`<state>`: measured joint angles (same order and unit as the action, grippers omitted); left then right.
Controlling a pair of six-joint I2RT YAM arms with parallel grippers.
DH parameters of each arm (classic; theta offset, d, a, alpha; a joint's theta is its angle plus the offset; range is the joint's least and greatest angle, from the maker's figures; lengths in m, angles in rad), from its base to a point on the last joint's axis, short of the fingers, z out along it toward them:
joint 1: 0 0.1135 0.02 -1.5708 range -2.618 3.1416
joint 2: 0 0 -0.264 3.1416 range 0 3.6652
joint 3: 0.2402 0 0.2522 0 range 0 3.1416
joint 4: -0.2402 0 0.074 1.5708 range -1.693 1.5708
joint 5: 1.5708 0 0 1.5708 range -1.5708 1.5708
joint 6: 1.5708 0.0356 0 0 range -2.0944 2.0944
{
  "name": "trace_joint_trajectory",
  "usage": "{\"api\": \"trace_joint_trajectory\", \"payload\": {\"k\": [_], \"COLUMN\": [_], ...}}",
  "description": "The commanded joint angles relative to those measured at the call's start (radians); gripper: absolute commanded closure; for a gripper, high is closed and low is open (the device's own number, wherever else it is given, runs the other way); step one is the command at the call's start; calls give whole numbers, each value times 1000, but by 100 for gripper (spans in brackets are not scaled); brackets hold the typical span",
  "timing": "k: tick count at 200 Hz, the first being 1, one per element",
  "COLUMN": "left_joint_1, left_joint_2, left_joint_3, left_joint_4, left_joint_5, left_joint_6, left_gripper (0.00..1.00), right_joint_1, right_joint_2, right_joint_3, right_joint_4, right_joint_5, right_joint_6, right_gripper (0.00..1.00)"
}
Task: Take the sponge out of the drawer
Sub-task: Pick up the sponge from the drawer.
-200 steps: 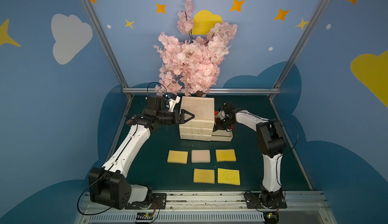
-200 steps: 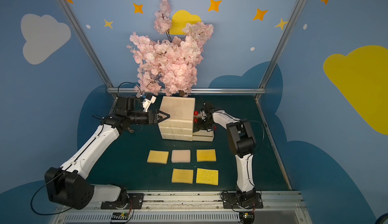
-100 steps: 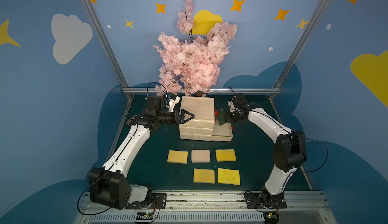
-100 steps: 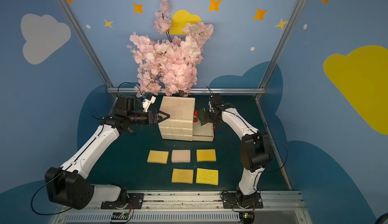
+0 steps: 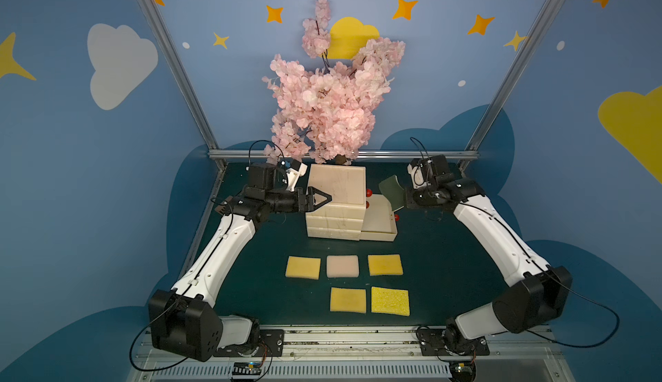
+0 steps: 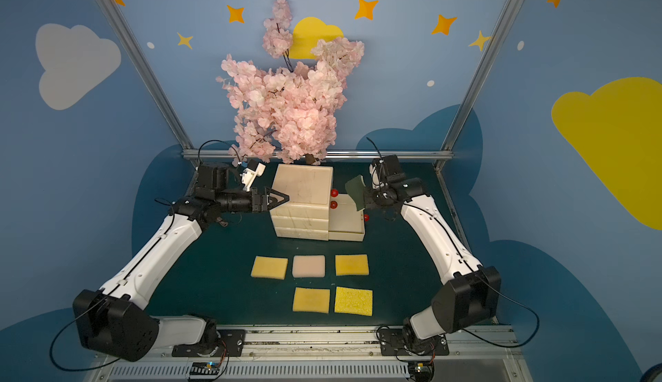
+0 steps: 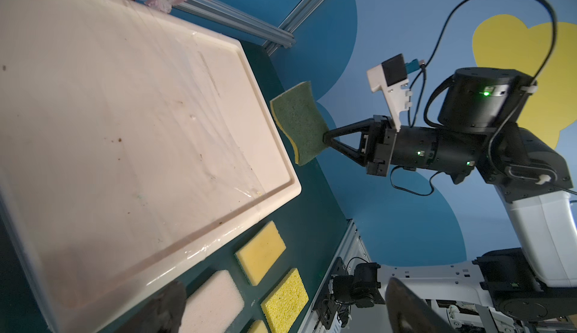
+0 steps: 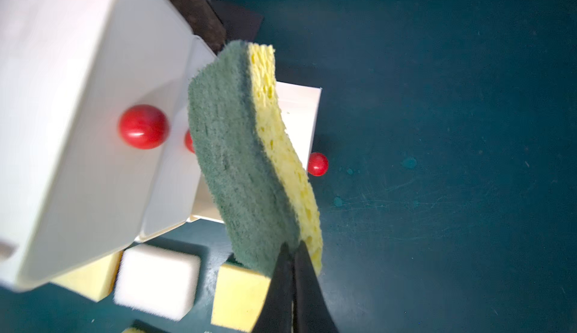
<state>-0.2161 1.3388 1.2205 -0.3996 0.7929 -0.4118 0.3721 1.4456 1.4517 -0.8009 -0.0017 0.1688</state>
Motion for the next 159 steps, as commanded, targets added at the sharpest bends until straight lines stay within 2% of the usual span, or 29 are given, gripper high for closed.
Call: {"api": "trace_joint_trajectory", "payload": {"k": [1,30,68,100,159], "left_joint_1": [0,-3,-13,-25,-41], "left_joint_2": [-12,-18,-19,-19,-21], "left_joint_3": [-7,-7,-7,4,10], "left_joint_4": [16,15,10,-20,-47], "left_joint_5": [41,42,42,36,15], "left_joint_6": [11,16,23,52,91], "left_gripper": [1,1,2,2,5], "right_joint_1": [14,13,14,19,91], "right_joint_2": [-59,-126,-133,-112,-65], "right_joint_3": [-63,-101,-104,-80,-42], "right_joint_4": [66,108,104,76,32], "right_joint_5": [-65,-67,-99,-195,-460], "right_joint_6": [-59,-66,-75,-126,-261], "right_gripper": [100,100,100,100,100]}}
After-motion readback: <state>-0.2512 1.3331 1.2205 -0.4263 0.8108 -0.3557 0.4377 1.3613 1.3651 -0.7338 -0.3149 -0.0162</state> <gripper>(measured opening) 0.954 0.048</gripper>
